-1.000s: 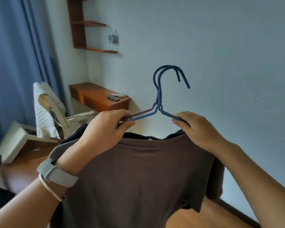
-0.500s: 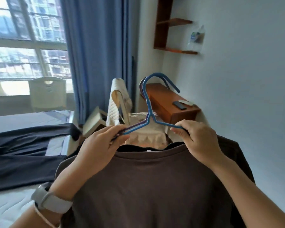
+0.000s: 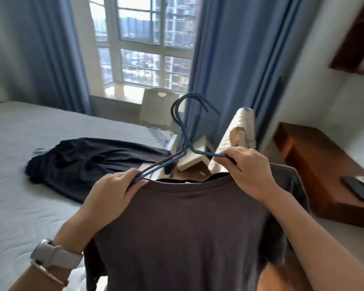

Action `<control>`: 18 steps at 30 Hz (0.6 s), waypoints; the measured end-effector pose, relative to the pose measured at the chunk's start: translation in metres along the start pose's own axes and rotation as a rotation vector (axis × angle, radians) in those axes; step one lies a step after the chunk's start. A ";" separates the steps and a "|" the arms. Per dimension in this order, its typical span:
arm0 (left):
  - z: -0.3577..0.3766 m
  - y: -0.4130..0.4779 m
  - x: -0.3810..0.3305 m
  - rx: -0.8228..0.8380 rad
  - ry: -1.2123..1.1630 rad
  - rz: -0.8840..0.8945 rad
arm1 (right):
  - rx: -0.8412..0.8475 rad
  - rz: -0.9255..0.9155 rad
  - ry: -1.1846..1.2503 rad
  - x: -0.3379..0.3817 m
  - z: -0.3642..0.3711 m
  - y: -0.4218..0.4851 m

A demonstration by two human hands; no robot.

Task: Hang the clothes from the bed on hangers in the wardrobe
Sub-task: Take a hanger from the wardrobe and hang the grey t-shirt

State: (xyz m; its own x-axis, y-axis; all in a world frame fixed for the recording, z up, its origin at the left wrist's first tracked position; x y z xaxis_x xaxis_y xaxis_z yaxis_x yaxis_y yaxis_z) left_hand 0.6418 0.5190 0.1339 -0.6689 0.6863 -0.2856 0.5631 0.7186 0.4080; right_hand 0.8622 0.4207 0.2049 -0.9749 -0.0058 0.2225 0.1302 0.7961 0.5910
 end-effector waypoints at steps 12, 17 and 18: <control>-0.018 -0.015 0.092 -0.234 0.057 -0.560 | 0.615 -0.379 0.447 0.029 0.208 0.132; -0.052 -0.046 0.117 -0.304 0.206 -0.783 | 0.795 -0.604 0.582 0.088 0.261 0.154; -0.063 -0.053 0.123 -0.326 0.238 -0.822 | 0.782 -0.639 0.604 0.101 0.270 0.159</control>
State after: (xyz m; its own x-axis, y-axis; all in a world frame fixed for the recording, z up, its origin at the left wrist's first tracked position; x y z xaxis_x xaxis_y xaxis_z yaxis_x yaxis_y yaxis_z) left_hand 0.4992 0.5586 0.1318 -0.9012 -0.0949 -0.4229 -0.2756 0.8785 0.3903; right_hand 0.7354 0.7102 0.1121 -0.5518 -0.6572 0.5134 -0.7025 0.6981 0.1386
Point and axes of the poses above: each hand's wrist, its own y-axis towards the middle knuckle, its own z-axis out of the palm, x = y × z, the point moved 10 cm from there along y, towards the middle knuckle, and after that the axes turned 6 degrees about y, right-handed, at the moved point
